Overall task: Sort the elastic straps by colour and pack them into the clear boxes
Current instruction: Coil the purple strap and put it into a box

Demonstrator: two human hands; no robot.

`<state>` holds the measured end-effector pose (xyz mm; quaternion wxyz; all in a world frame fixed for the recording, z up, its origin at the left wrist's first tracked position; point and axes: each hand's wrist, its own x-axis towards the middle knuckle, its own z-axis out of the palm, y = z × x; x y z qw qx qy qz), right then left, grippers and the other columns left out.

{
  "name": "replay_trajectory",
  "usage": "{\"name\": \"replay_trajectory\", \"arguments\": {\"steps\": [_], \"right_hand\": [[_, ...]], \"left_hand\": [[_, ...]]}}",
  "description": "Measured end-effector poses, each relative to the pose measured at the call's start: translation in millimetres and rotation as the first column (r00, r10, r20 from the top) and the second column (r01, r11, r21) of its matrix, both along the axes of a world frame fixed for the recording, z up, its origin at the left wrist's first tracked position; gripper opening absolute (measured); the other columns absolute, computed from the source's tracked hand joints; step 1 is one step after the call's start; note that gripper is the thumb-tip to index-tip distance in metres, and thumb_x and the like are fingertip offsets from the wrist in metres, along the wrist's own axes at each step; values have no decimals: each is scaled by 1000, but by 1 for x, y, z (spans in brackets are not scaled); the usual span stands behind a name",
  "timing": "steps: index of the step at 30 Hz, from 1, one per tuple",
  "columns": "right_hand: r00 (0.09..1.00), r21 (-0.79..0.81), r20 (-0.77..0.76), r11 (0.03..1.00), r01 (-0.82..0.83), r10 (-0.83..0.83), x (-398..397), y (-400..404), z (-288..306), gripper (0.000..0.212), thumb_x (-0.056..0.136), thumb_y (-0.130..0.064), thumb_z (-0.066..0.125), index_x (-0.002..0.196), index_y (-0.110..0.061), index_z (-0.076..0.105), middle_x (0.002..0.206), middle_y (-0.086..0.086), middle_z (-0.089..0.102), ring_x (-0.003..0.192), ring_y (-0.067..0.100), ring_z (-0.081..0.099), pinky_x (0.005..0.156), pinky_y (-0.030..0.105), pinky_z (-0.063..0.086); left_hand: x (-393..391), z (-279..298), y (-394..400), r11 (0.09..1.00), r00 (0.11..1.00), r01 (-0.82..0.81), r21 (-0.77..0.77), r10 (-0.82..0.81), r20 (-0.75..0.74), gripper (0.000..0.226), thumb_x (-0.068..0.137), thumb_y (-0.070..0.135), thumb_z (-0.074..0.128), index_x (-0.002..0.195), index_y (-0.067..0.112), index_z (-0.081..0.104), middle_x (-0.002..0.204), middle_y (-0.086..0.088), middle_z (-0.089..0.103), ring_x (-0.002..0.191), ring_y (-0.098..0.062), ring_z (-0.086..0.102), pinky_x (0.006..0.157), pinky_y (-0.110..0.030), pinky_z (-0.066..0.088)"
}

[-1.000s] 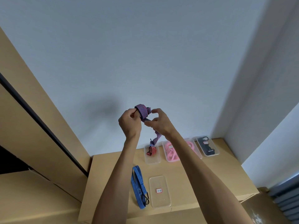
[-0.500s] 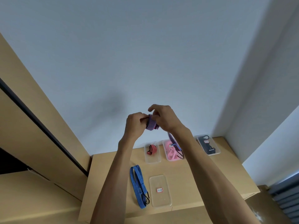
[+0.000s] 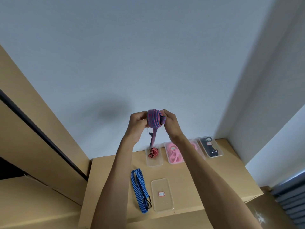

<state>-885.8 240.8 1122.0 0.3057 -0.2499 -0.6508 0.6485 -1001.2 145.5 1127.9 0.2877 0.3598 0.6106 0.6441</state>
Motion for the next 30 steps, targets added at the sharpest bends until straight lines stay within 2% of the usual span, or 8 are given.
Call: {"name": "replay_trajectory", "arguments": {"steps": [2,5,10,13,17,21,26,30], "right_hand": [[999,-161,-25,986,-43,39,-1,-1,-2,19,82,-19,50,89,-5,60,81,8,57,75,20,54,72,36,48],[992,-230,-43,965,-128,121,-3,-6,-5,15,89,-19,51,91,-7,60,80,11,60,63,24,56,59,32,47],[995,-28,33,995,-97,98,-8,-6,-8,19,93,-3,51,78,-8,61,61,4,59,53,19,53,55,34,53],[990,47,129,997,-60,53,-10,-6,-11,11,93,-9,60,93,0,65,60,7,63,53,22,54,58,39,55],[968,30,234,995,-97,87,-5,-7,-13,28,85,-11,72,110,-8,60,71,4,66,50,15,50,49,25,44],[908,214,407,956,-202,101,7,0,-10,27,80,-4,71,105,-12,65,84,6,67,51,8,51,51,21,44],[777,511,629,762,-397,-17,-3,-1,2,39,79,3,52,109,-15,68,109,7,67,95,25,63,80,34,55],[770,567,636,706,-424,-48,-9,1,12,37,86,2,46,106,-15,73,109,10,67,94,29,63,77,34,53]], "left_hand": [[3,1,3,997,997,-65,43,63,49,35,84,-17,49,95,4,75,82,-8,75,76,-20,70,68,-30,58],[5,2,8,985,981,-155,80,144,127,23,85,-13,54,95,-4,73,81,-14,68,70,-22,61,69,-30,56],[-1,-5,13,939,930,-342,42,332,154,23,82,-11,59,69,6,66,59,-5,51,57,-18,42,55,-24,43],[-5,-14,17,885,878,-465,-12,463,125,33,78,-8,60,52,13,59,48,2,44,50,-16,37,50,-24,36],[-12,-29,17,791,793,-608,-73,608,-14,20,77,-1,60,60,-3,51,54,-4,41,58,-20,35,56,-31,38],[-19,-39,7,728,718,-683,-61,653,-240,32,79,3,59,52,12,44,47,7,34,50,-13,28,54,-26,28],[-1,-40,3,802,672,-593,-72,444,-592,37,74,-7,53,51,17,37,45,10,24,49,-12,20,47,-26,16],[0,-32,0,876,679,-479,-51,334,-653,47,71,-3,51,43,30,32,38,6,29,42,-12,29,44,-15,20]]}}
